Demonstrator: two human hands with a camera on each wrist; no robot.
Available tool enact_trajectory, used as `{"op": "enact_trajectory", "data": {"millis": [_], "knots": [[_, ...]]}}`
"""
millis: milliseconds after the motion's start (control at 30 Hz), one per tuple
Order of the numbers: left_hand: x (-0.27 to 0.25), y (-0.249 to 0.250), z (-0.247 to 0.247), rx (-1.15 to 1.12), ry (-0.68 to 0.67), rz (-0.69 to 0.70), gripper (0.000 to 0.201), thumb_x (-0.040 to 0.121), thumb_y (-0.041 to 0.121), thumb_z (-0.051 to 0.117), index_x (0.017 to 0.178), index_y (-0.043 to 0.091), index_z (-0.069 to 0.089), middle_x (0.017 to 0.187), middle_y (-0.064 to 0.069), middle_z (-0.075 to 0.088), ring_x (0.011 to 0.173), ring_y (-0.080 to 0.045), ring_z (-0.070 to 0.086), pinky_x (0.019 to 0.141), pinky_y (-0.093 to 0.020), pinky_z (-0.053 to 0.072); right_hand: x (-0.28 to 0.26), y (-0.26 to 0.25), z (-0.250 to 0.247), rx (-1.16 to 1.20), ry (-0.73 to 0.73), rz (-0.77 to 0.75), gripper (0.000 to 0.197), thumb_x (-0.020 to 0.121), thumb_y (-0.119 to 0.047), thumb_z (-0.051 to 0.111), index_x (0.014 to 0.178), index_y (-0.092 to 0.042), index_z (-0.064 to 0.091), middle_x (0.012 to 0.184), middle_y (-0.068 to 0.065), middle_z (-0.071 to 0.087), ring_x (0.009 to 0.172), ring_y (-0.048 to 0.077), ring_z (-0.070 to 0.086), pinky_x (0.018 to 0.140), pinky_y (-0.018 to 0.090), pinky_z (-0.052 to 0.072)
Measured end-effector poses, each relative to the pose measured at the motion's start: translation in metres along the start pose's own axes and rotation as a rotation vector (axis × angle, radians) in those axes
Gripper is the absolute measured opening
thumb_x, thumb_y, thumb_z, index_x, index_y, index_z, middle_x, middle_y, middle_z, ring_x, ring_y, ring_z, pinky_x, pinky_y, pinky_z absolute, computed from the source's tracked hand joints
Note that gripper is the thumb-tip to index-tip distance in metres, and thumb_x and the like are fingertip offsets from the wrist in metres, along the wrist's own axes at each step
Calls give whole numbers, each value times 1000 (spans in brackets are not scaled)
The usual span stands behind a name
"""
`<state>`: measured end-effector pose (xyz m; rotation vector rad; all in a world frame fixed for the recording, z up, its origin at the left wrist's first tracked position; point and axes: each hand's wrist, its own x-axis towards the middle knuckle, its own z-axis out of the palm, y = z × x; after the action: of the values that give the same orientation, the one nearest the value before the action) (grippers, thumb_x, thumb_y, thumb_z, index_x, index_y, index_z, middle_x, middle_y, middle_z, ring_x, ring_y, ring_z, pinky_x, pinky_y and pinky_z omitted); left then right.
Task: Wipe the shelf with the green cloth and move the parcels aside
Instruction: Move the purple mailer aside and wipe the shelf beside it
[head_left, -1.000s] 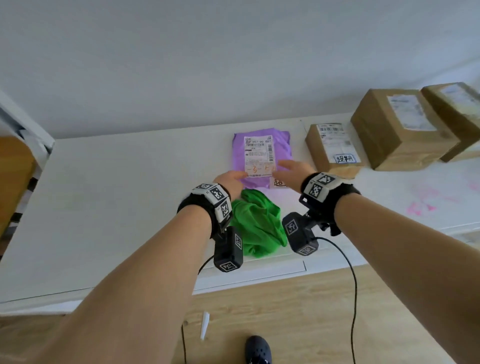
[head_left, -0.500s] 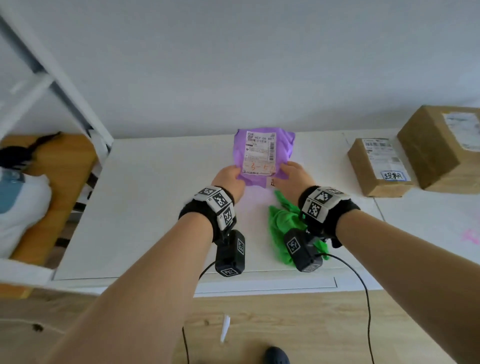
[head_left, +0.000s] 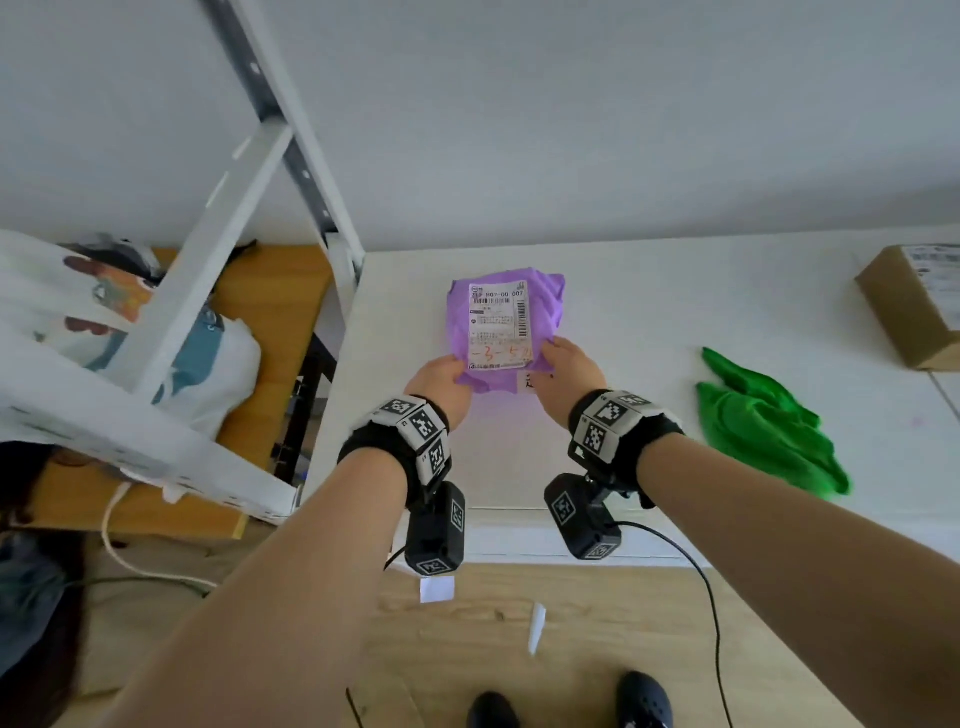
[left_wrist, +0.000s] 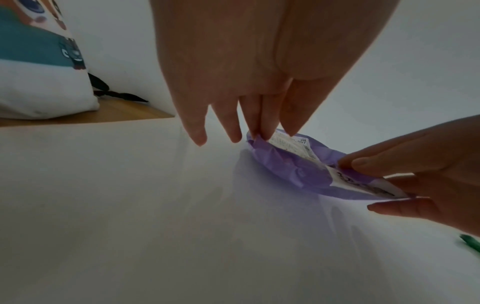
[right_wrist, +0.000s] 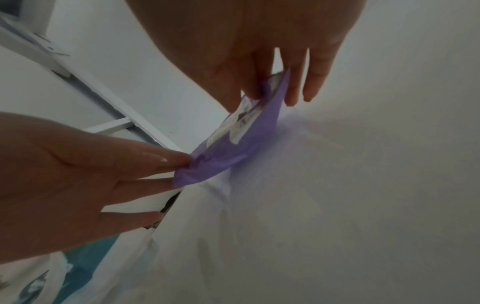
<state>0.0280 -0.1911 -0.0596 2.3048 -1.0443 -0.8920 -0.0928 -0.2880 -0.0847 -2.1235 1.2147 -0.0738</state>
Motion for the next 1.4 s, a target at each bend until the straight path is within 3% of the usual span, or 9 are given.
{"op": "enact_trajectory", "data": {"millis": [233, 400, 600, 700, 833, 933, 1133, 1233, 1400], "knots": [[1, -8, 9, 76, -46, -21, 33, 91, 13, 51, 120, 7, 64, 126, -16, 61, 115, -37, 57, 101, -39, 46, -12, 3, 4, -8, -51, 20, 46, 93, -21, 47, 139, -19, 43, 149, 4, 37, 132, 28, 44, 108, 34, 38], [-5, 4, 18, 384, 65, -3, 47, 92, 22, 47, 138, 13, 44, 147, -17, 30, 131, -37, 37, 112, -40, 33, -25, 20, -18, 35, 43, 72, 55, 94, -24, 50, 146, -28, 32, 159, 6, 20, 143, 24, 30, 116, 33, 25], [-20, 49, 50, 487, 30, 207, 55, 97, 25, 46, 147, 10, 29, 160, -10, 11, 148, -28, 14, 120, -38, 15, -71, 73, -50, -365, 145, 248, 61, 89, -29, 47, 145, -41, 24, 161, 3, -4, 146, 33, -18, 114, 60, -3], [-23, 75, 79, 525, -16, 280, 59, 98, 22, 44, 151, 11, 20, 161, -7, 11, 148, -24, 13, 120, -35, 14, -90, 112, -61, -379, 44, 343, 64, 90, -29, 43, 146, -42, 16, 161, 5, -11, 145, 37, -21, 115, 63, -5], [-25, 107, 117, 621, -113, 289, 55, 96, 22, 45, 146, 8, 30, 157, -9, 23, 145, -22, 24, 118, -38, 22, -88, 161, -78, -531, -144, 154, 72, 92, -8, 41, 147, -46, 13, 161, -5, -7, 149, 30, -8, 120, 48, 4], [-22, 123, 142, 703, -155, 151, 63, 92, 40, 49, 144, 9, 33, 156, -8, 23, 146, -22, 21, 118, -43, 18, -61, 189, -105, -646, -235, 7, 74, 93, -4, 40, 145, -50, 14, 161, -7, -2, 149, 26, -2, 121, 44, 9], [-19, 127, 161, 727, -181, -41, 99, 74, 65, 62, 145, 5, 28, 156, -13, 19, 146, -27, 19, 118, -45, 22, 5, 203, -144, -684, -265, 15, 55, 99, -23, 36, 144, -51, 20, 161, -9, 1, 148, 35, -5, 109, 70, 2], [-18, 125, 163, 715, -195, -53, 109, 69, 69, 64, 147, 5, 23, 159, -13, 13, 147, -27, 16, 119, -45, 23, 22, 187, -148, -678, -272, -58, 54, 100, -21, 37, 148, -40, 21, 162, 2, 2, 147, 40, 1, 119, 51, 6], [-19, 124, 163, 714, -194, -64, 111, 65, 68, 67, 147, 6, 24, 157, -11, 18, 144, -26, 23, 114, -47, 28, 17, 163, -110, -730, -362, -314, 59, 96, -19, 41, 146, -45, 22, 161, -3, 7, 147, 38, 7, 119, 53, 15]]}}
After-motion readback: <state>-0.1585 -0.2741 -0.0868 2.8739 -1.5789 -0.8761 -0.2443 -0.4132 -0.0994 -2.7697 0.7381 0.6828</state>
